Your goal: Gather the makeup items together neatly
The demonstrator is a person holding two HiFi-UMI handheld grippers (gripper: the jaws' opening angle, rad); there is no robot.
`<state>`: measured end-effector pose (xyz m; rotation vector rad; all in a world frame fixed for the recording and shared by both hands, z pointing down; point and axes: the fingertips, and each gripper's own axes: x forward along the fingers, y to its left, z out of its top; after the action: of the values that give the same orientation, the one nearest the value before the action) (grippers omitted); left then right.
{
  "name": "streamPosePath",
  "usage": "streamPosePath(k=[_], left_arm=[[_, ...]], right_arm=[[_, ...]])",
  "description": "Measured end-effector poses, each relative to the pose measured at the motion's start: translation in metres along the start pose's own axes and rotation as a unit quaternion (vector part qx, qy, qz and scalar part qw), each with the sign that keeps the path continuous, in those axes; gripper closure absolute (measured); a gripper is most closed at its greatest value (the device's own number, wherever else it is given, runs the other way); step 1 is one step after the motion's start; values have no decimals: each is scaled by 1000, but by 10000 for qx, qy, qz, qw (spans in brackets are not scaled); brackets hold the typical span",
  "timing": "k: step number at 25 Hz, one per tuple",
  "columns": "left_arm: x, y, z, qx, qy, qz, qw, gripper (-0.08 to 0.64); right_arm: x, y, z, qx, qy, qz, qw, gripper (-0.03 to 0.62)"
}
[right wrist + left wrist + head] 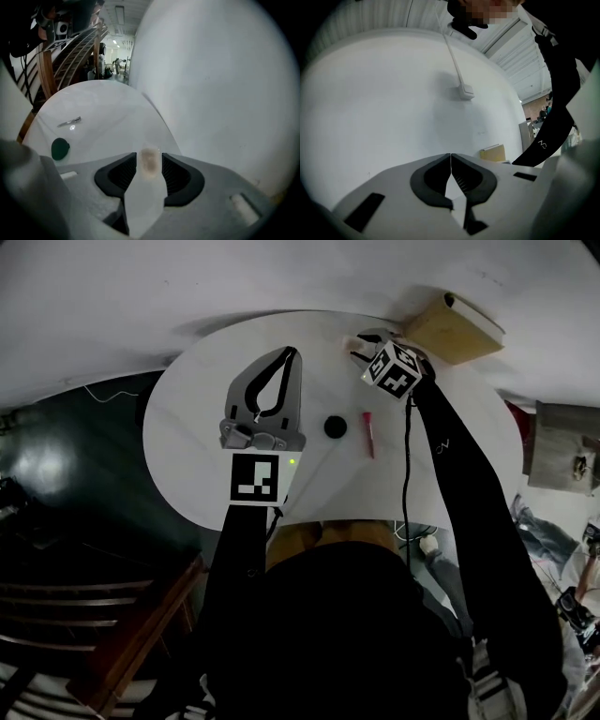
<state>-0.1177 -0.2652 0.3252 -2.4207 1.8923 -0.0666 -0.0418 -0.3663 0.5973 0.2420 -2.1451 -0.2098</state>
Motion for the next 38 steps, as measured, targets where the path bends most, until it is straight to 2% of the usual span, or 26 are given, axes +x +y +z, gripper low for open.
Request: streamPosePath(k=[6,8,12,17,20,23,26,30,32,35,38], left_arm=[[2,9,-9,-68,110,123,9998,551],[1,11,-11,-66,161,113,9998,551],[4,11,-11,-128,133,90,9998,551],[4,4,-9,-54,84,-49,9999,551],[3,0,-4,-37,-4,-149,9999,551],[-2,-5,2,6,-60,-271,9996,551],[-15,-5,14,65,-120,-321,9994,551],[-17,-12,17,267,-172,-378,9988,551],[-12,-20,10,200,-175,-434,9987,551],[-15,-33,2,-17,-116,-573,9983,551],[-32,-45,2,193,52,-651,9977,551]], right_arm=[[16,3,-11,-194,225,191,9994,440],[17,5,-11,-349,260,231,9988,509],[13,1,-9,-355,213,195,9990,537],[-18,-13,13,234,-330,-265,9988,537],[-48,-17,29,808,-832,-591,9915,537],[-81,-14,43,1426,-1315,-859,9772,537],[-120,-4,59,1834,-1776,-1230,9590,537],[-167,5,59,2487,-2320,-1822,9226,535],[-182,8,49,2792,-2518,-2047,9037,532],[-207,22,41,3027,-2727,-2358,8823,529],[-243,45,49,3069,-2976,-2595,8660,528]])
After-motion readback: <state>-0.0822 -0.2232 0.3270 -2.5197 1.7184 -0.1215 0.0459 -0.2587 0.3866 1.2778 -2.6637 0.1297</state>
